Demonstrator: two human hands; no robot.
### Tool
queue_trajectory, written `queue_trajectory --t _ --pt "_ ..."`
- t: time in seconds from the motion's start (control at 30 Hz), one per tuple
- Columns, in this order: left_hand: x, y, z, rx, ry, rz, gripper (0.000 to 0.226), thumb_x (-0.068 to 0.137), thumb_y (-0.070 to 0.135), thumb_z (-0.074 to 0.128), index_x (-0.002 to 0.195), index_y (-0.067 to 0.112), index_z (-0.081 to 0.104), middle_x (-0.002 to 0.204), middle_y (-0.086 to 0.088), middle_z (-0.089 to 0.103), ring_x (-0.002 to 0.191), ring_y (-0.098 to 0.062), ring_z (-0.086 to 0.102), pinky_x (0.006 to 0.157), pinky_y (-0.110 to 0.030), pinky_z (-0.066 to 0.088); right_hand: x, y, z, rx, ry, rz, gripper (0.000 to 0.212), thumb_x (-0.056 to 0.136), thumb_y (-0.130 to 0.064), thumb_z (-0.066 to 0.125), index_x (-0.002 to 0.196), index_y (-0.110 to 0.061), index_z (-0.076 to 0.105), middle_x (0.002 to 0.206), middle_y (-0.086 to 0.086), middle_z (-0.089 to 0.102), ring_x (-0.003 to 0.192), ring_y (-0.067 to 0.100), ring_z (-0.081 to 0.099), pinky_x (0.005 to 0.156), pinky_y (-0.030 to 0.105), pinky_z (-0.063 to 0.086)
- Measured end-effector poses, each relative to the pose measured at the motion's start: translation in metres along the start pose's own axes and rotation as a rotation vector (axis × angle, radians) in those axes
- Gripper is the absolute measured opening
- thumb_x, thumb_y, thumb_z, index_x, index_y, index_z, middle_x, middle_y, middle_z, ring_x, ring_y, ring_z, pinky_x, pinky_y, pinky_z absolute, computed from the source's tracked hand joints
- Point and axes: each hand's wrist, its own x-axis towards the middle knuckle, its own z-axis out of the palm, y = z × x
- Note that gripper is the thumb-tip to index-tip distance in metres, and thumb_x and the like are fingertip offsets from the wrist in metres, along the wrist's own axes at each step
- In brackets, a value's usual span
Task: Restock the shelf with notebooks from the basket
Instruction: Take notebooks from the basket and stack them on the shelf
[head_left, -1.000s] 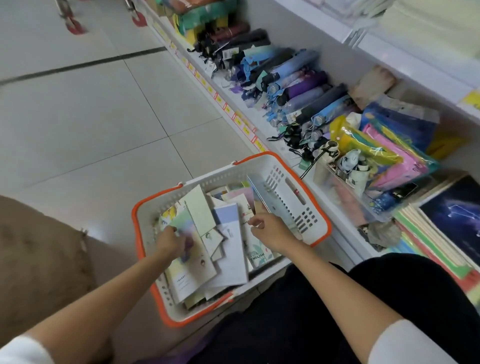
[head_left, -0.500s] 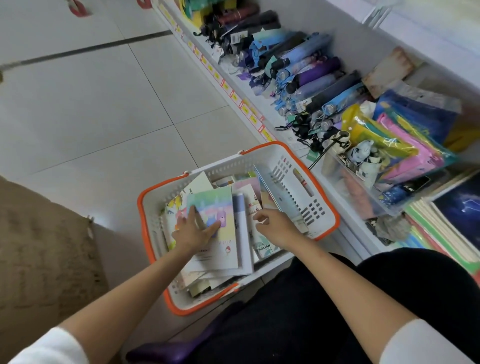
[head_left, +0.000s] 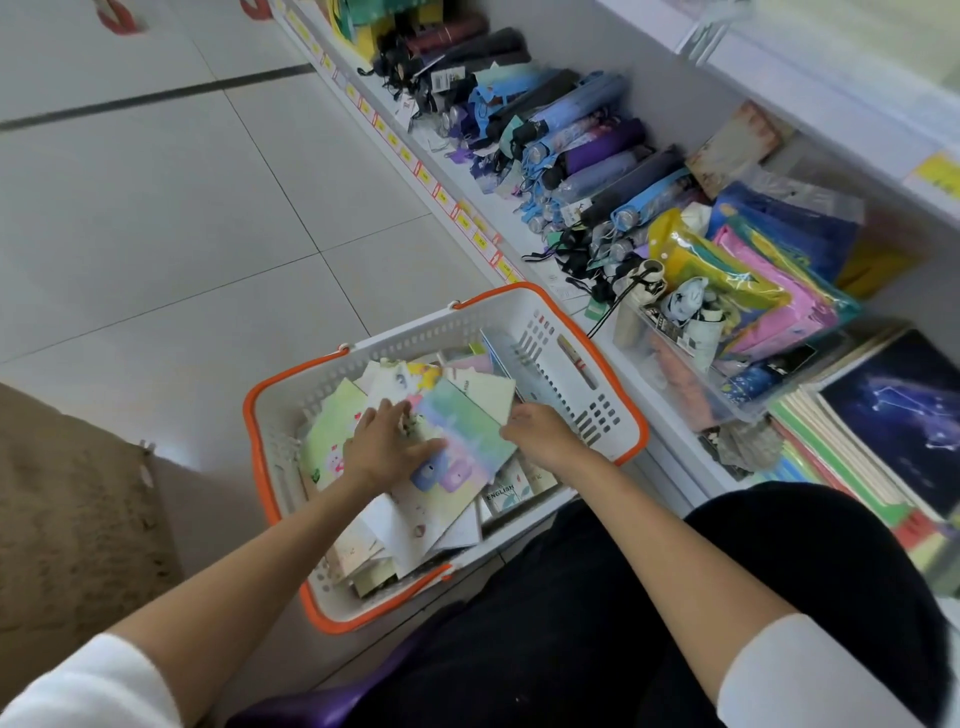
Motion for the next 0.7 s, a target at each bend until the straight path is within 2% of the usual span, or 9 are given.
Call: queue_trajectory --t 0.07,0.17,0.3,0.37,0.43,0.5,0.6,0.63,0.7 --pt "0.006 0.014 -0.003 0.112 -0.018 0.003 0.061 0.070 0.063 0.063 0.122 0.033 0.051 0.111 0.006 0.049 0.117 -0.021 0.044 0.089 -0.043 0.043 -0.002 0.002 0.002 -0.018 -0.028 0.049 0.040 0.088 -0.009 0.060 0.125 0.002 0.049 0.119 0.017 0.058 0.115 0.031 0.056 0.097 0.043 0.047" --pt "0.009 0.021 -0.005 0.104 0.014 -0.083 0.057 0.061 0.056 0.069 0.112 0.038 0.055 0.117 0.007 0.051 0.120 -0.023 0.044 0.090 -0.043 0.043 -0.004 0.007 0.002 -0.041 -0.060 0.070 0.047 0.085 0.002 0.063 0.130 0.000 0.048 0.132 0.016 0.055 0.123 0.030 0.052 0.096 0.034 0.045" --pt "0.011 0.020 -0.012 0.082 0.002 -0.317 0.090 0.052 0.063 0.078 0.125 0.028 0.039 0.130 -0.009 0.037 0.128 -0.030 0.033 0.100 -0.044 0.038 -0.005 0.009 -0.001 -0.056 -0.092 0.082 0.052 0.088 0.001 0.062 0.136 0.000 0.042 0.137 0.015 0.050 0.125 0.029 0.049 0.087 0.027 0.042" --pt "0.013 0.017 -0.019 0.113 -0.052 -0.384 0.109 0.051 0.067 0.079 0.136 0.024 0.026 0.130 -0.014 0.038 0.127 -0.033 0.036 0.101 -0.045 0.037 -0.005 0.008 0.002 -0.032 -0.126 0.089 0.048 0.085 0.002 0.064 0.130 -0.002 0.047 0.135 0.013 0.054 0.119 0.028 0.055 0.084 0.030 0.046" --pt "0.015 0.011 -0.024 0.053 -0.034 -0.406 0.115 0.052 0.063 0.082 0.140 0.020 0.022 0.130 -0.015 0.040 0.126 -0.033 0.041 0.100 -0.044 0.038 -0.001 0.011 0.007 -0.036 -0.138 0.089 0.049 0.082 0.001 0.068 0.126 -0.004 0.050 0.133 0.011 0.055 0.114 0.025 0.057 0.086 0.035 0.050" --pt "0.018 0.006 -0.029 -0.095 0.022 -0.366 0.100 0.054 0.055 0.086 0.131 0.012 0.038 0.120 -0.013 0.052 0.115 -0.031 0.053 0.091 -0.040 0.045 0.001 0.012 0.011 -0.039 -0.137 0.088 0.055 0.081 -0.004 0.071 0.131 -0.005 0.048 0.133 0.008 0.053 0.111 0.023 0.056 0.086 0.034 0.049" --pt "0.022 0.005 -0.042 -0.261 0.021 -0.286 0.051 0.068 0.047 0.081 0.095 0.009 0.062 0.090 -0.008 0.065 0.088 -0.028 0.063 0.075 -0.034 0.049 0.004 0.012 0.013 0.052 -0.114 0.101 0.066 0.082 -0.010 0.073 0.139 -0.002 0.042 0.137 0.010 0.050 0.117 0.025 0.054 0.090 0.033 0.048" --pt "0.025 0.005 -0.046 -0.341 0.014 -0.276 0.041 0.074 0.044 0.077 0.091 0.009 0.065 0.089 -0.008 0.067 0.085 -0.029 0.064 0.075 -0.034 0.050 0.004 0.011 0.012 0.084 -0.099 0.092 0.063 0.083 -0.010 0.072 0.138 -0.002 0.043 0.136 0.011 0.052 0.117 0.025 0.055 0.091 0.034 0.049" --pt "0.027 0.008 -0.054 -0.563 -0.011 -0.250 0.029 0.083 0.036 0.071 0.098 0.011 0.069 0.098 -0.010 0.071 0.090 -0.029 0.067 0.082 -0.038 0.054 0.005 0.011 0.009 0.133 -0.072 0.072 0.049 0.085 -0.010 0.069 0.130 -0.004 0.052 0.130 0.009 0.058 0.113 0.024 0.058 0.092 0.037 0.051"
